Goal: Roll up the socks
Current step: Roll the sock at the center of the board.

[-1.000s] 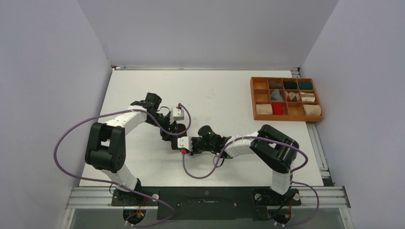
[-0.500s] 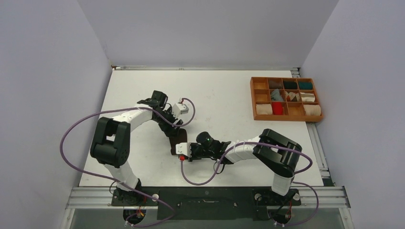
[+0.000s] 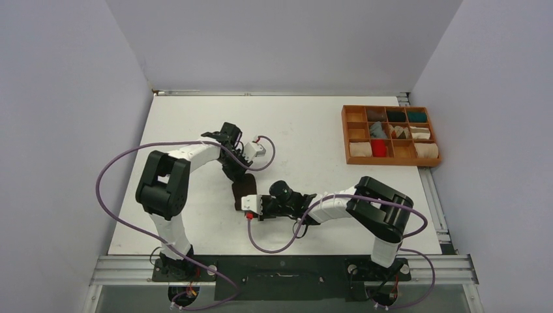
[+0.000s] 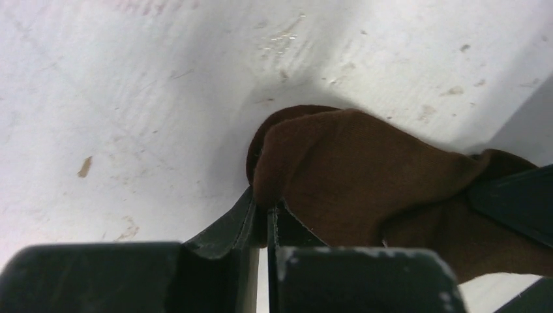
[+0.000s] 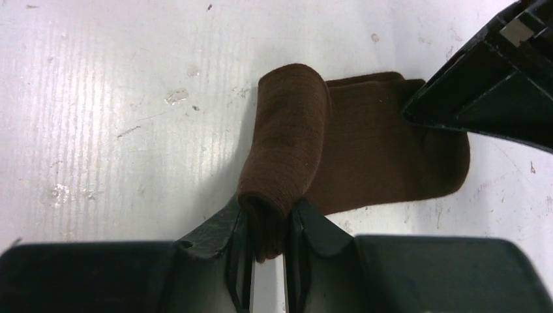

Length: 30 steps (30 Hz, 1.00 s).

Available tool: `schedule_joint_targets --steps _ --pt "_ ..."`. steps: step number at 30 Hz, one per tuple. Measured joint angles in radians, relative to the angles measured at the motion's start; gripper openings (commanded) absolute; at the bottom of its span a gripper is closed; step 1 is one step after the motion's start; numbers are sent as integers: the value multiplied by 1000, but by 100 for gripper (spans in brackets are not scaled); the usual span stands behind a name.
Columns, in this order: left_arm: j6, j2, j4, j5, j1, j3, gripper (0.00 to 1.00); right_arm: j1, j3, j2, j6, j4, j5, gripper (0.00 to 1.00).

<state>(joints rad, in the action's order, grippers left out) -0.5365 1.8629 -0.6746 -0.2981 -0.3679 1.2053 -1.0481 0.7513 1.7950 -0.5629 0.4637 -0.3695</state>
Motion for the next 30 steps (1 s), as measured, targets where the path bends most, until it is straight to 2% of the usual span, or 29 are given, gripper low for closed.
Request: schedule_joint_targets --steps 5,12,16,22,28,30 --pt "-8 4 -17 -82 -17 2 0 -1 3 -6 -16 -11 -19 5" --pt "-17 4 50 -98 -29 2 0 5 95 -7 -45 -104 -96 5" --pt "-17 -9 121 -98 -29 -25 0 31 100 10 23 -108 -153 5" --pt "-6 -52 204 -109 -29 -84 1 86 101 82 223 -74 -255 5" --pt "6 -69 277 -127 -20 -111 42 171 127 148 501 -10 -394 5" --pt "12 -94 308 -129 -9 -119 50 193 143 171 583 -3 -438 5"
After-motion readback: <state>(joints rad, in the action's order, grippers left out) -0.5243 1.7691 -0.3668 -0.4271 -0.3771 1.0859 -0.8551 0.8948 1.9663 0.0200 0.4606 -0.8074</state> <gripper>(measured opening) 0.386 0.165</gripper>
